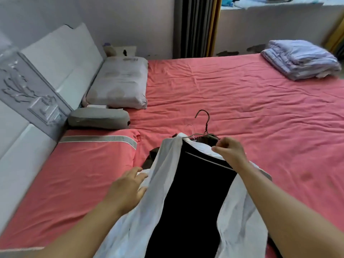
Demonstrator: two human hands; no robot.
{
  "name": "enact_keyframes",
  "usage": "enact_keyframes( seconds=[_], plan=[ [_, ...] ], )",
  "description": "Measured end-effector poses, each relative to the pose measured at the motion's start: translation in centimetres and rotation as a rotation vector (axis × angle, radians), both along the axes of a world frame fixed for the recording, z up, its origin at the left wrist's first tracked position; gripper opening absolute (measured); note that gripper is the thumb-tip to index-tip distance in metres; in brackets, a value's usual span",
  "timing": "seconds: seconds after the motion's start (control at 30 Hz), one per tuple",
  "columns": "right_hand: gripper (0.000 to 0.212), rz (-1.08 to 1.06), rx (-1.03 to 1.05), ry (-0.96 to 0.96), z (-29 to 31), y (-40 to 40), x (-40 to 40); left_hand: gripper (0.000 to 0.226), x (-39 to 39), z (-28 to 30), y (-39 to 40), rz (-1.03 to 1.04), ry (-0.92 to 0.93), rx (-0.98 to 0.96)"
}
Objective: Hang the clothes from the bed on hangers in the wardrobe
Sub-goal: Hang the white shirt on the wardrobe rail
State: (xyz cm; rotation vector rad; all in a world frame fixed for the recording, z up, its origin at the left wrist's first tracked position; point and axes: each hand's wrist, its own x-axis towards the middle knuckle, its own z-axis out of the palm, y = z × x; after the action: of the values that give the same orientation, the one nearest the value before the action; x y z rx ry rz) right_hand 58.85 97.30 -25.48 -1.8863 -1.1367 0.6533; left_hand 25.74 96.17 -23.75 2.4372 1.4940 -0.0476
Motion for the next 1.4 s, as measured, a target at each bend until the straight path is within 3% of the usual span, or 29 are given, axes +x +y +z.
enact_keyframes(
  seconds=[0.17,0.43,0.47,0.57,0.63,0.77,1.03,1.1,1.2,1.3,1.4],
  plan=[
    [0.018,-0.016,-0.109,-0.089,-6.2,4.9,3.9,0.041,5.2,-6.0,4.9,-0.054,0.040,-0.057],
    [0.026,0.025,-0.059,0.117,-13.9,10.0,9.0,0.055,13.1,-13.8,10.6,-0.136,0.083,-0.081],
    [0.033,0.052,-0.115,0.064,-14.8,10.1,9.4,0.058,13.8,-14.7,11.1,-0.138,0.081,-0.089],
    [0.064,0.161,-0.427,-0.477,-17.6,9.0,9.7,0.066,15.2,-17.0,11.9,-0.141,0.139,-0.119],
    [0.089,0.224,-0.462,-0.652,-19.6,7.5,8.6,0.070,15.7,-18.4,12.0,-0.133,0.186,-0.138],
    [0.100,0.262,-0.564,-0.641,-24.0,5.1,7.5,0.070,16.2,-20.5,11.3,-0.131,0.262,-0.191],
    [0.086,0.314,-0.780,-0.583,-26.2,6.2,8.2,0.064,14.9,-21.2,10.0,-0.110,0.267,-0.231],
    [0.081,0.285,-0.756,-0.623,-24.6,6.2,7.3,0.061,14.4,-20.0,9.6,-0.086,0.225,-0.230],
    [0.060,0.272,-0.469,-0.664,-21.5,4.5,4.5,0.058,13.5,-17.3,8.8,-0.043,0.168,-0.228],
    [0.050,0.366,-0.216,-0.513,-17.7,1.7,0.1,0.053,11.7,-14.1,7.1,0.016,0.109,-0.237],
    [0.048,0.513,-0.184,-0.395,-13.6,-1.7,-4.4,0.045,8.6,-11.4,4.4,0.089,0.061,-0.239]
  ],
)
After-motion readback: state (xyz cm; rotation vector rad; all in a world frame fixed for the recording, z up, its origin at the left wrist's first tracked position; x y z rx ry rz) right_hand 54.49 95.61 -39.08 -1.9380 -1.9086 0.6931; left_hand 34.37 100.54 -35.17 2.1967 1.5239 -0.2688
